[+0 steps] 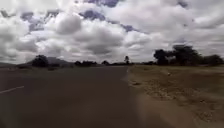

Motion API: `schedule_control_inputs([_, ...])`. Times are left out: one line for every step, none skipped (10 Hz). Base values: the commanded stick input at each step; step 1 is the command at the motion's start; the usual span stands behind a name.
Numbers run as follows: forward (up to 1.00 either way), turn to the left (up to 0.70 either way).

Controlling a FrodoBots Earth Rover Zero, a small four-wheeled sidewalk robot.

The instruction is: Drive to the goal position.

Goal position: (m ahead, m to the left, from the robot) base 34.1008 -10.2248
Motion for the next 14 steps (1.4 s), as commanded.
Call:
schedule_control_inputs([0.85,-0.20])
schedule_control_inputs([0.85,-0.32])
schedule_control_inputs([0.85,-0.34])
schedule_control_inputs([0.85,-0.34])
schedule_control_inputs([0.85,-0.34])
schedule_control_inputs([0.85,-0.28])
schedule_control_inputs([0.85,0.00])
schedule_control_inputs([0.85,0.00])
schedule_control_inputs([0.85,0.00])
schedule_control_inputs([0.85,0.00])
schedule_control_inputs([0.85,0.00])
schedule_control_inputs([0.85,0.00])
schedule_control_inputs([0.85,0.00])
schedule_control_inputs([0.85,0.00])
